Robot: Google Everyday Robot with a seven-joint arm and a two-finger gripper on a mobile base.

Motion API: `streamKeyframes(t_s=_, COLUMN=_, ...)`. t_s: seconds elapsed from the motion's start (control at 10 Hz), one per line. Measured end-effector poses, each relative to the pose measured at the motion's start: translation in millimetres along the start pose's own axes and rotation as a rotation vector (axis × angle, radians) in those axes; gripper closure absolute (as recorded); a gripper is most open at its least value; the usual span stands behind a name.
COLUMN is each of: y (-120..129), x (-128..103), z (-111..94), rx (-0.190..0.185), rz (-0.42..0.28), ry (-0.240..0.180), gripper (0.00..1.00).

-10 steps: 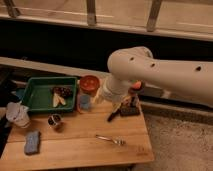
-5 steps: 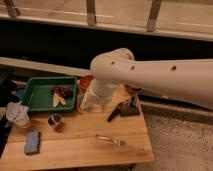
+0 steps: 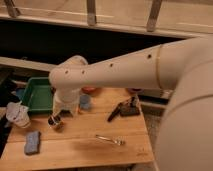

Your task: Place sponge in metal cup

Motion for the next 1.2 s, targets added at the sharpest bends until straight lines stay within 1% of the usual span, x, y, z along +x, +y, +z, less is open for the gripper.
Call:
streamKeyframes(t_s=0.2, y=31.8, x=19.3, z=27.0, rx=-0.013, rz=-0.053, ry=0.017, gripper=0.39)
streamKeyframes(t_s=0.3, y=42.2, x=28.6, z=35.1, rx=-0.014, rz=-0.08, ry=0.03, gripper=0.39)
streamKeyframes(t_s=0.8, y=38.3, x=26.3, z=34.4, rx=-0.011, rz=-0.073, ry=0.027, gripper=0.39)
streamKeyframes(t_s=1.0, y=42.1, x=27.4, z=37.1, rx=-0.015, rz=-0.079, ry=0.037, gripper=0.39)
streamKeyframes(t_s=1.1, y=44.6, x=26.1, z=44.4, rx=-0.018, rz=-0.084, ry=0.052, gripper=0.39)
streamKeyframes(t_s=1.2, y=54.2, x=24.8, z=58.9, rx=-0.025, rz=-0.1, ry=0.076, gripper=0.39)
